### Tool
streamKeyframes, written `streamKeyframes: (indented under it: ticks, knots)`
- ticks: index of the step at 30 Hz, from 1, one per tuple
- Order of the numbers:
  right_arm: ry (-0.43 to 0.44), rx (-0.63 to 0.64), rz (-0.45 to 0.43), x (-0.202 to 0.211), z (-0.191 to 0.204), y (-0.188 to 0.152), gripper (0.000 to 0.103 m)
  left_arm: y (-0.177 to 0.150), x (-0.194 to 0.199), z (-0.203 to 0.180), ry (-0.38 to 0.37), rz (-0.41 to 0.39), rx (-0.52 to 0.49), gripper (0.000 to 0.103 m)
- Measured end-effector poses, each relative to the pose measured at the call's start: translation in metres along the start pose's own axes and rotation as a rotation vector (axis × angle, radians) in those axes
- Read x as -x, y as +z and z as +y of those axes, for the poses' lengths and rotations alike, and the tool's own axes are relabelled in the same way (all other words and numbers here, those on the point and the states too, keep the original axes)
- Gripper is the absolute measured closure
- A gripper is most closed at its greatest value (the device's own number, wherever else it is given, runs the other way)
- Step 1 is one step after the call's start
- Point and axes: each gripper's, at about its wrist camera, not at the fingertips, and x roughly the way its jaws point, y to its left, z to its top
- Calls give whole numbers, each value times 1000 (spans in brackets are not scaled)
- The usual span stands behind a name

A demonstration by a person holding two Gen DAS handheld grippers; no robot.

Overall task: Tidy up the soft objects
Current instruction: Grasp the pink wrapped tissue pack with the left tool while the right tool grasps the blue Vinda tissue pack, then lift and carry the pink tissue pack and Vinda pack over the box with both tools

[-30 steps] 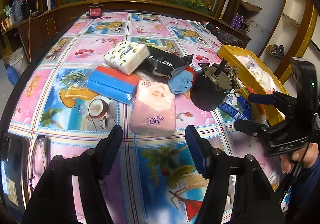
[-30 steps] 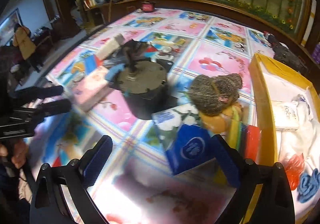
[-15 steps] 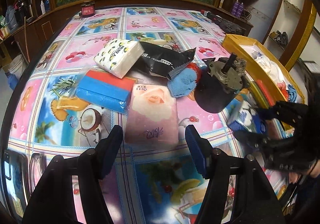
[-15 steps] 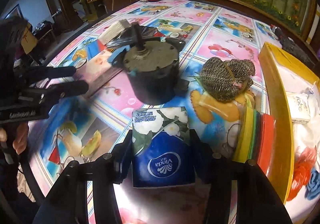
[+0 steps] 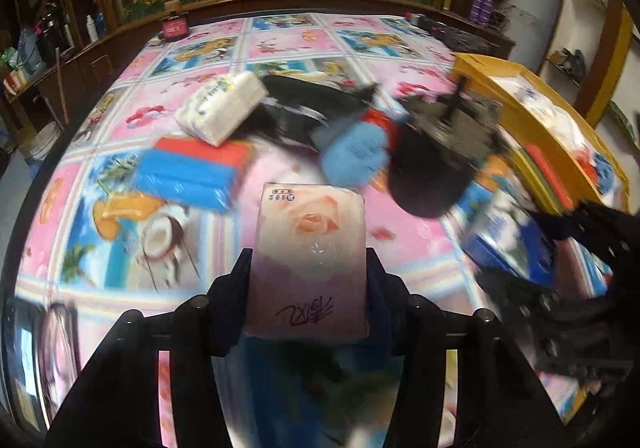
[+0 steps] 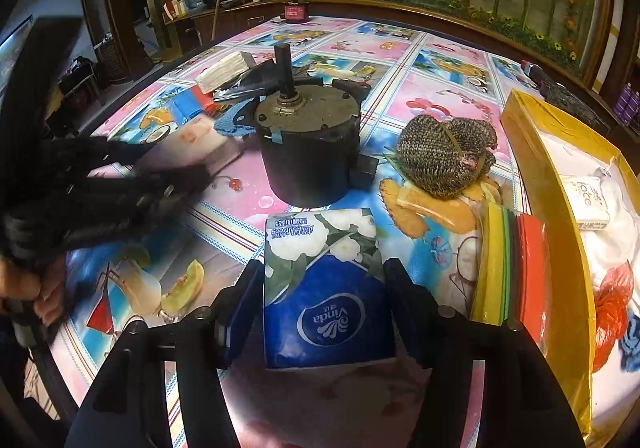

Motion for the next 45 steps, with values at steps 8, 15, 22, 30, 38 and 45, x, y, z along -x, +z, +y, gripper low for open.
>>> streamKeyframes:
  ticks: [8,15,22,30,38,45]
  knots:
    - [0,-20,23,3,-2,-7,15,-2,3,-4,-24,13,23,52]
    - [-34,-61,-14,12,-9,-11,51,0,1,-6,-24,9,14,50]
    - [-38,-55,-13,13,-5,-11,50,1,-1,-7,-81,-1,22,28]
    - [-31,-52,-10,14,-9,-11,48,2,-4,-17,-47,13,-17,25]
    - [-40,-52,-12,14,-9,-11,48,2,-5,-19,10,3,-30,45]
    - [-47,-52,-16,15,-9,-12,51,4,-4,-8,18,-29,20,53]
